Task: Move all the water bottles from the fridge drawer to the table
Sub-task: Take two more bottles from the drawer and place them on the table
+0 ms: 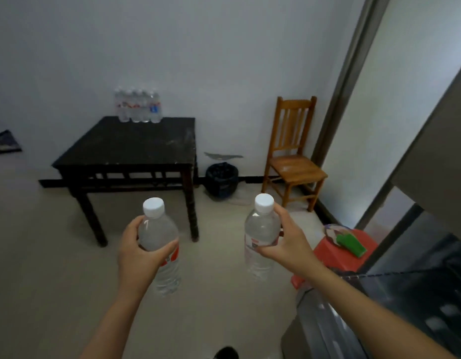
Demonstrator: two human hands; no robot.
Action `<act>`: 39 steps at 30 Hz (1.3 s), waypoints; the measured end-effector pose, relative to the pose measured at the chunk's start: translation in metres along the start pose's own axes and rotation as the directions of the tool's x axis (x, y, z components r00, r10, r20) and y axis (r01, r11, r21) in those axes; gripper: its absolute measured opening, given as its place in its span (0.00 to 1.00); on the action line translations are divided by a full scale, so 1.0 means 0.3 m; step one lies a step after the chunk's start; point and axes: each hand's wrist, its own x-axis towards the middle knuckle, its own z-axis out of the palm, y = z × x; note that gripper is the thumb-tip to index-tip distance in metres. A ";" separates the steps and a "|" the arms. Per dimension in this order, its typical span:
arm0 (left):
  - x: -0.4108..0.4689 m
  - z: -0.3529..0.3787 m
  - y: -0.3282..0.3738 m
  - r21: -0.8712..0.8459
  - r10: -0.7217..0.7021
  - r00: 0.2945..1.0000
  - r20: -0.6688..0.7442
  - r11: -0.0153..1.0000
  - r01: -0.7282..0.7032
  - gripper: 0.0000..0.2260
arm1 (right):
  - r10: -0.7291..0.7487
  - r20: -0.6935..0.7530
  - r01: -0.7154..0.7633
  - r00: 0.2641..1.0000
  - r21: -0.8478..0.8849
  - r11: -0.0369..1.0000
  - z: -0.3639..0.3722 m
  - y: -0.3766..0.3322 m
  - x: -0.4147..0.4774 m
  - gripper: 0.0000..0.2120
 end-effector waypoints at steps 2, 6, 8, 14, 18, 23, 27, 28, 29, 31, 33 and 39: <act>-0.065 -0.105 -0.023 0.029 -0.033 0.997 -0.075 0.999 0.035 0.32 | -0.016 0.086 0.015 0.996 0.016 1.000 0.066 -0.005 -0.009 0.40; -0.174 -0.278 -0.047 0.084 -0.097 0.969 -0.228 0.989 0.119 0.32 | -0.104 0.220 0.103 0.970 0.019 0.995 0.172 -0.041 -0.030 0.39; -0.204 -0.330 -0.043 0.103 -0.102 0.959 -0.264 0.986 0.133 0.32 | -0.141 0.241 0.139 0.960 0.027 0.990 0.205 -0.064 -0.031 0.38; -0.282 -0.454 -0.019 0.158 -0.125 0.922 -0.367 0.968 0.194 0.31 | -0.186 0.286 0.159 0.940 0.115 0.981 0.256 -0.133 -0.063 0.39; -0.257 -0.500 -0.009 0.147 -0.129 0.927 -0.352 0.971 0.191 0.33 | -0.214 0.279 0.191 0.936 0.107 0.976 0.287 -0.154 -0.072 0.40; -0.267 -0.549 -0.014 0.129 -0.117 0.924 -0.365 0.976 0.174 0.32 | -0.214 0.316 0.204 0.924 0.065 0.977 0.350 -0.184 -0.094 0.40; -0.263 -0.654 -0.032 0.106 -0.137 0.909 -0.393 0.976 0.193 0.33 | -0.227 0.346 0.209 0.910 0.088 0.974 0.452 -0.264 -0.076 0.40; -0.265 -0.688 -0.037 0.099 -0.139 0.904 -0.405 0.976 0.194 0.33 | -0.228 0.354 0.209 0.907 0.093 0.974 0.481 -0.291 -0.072 0.39; -0.268 -0.720 -0.044 0.102 -0.138 0.896 -0.422 0.975 0.198 0.32 | -0.232 0.365 0.213 0.902 0.092 0.973 0.509 -0.321 -0.070 0.39; -0.272 -0.821 -0.063 0.119 -0.126 0.875 -0.468 0.972 0.204 0.33 | -0.250 0.387 0.226 0.887 0.107 0.968 0.595 -0.404 -0.061 0.40; -0.271 -0.910 -0.075 0.123 -0.123 0.858 -0.499 0.970 0.211 0.33 | -0.265 0.410 0.233 0.873 0.127 0.964 0.668 -0.484 -0.050 0.40; -0.293 -1.262 -0.122 0.120 -0.126 0.800 -0.587 0.963 0.241 0.35 | -0.324 0.443 0.256 0.836 0.209 0.944 0.955 -0.761 -0.066 0.37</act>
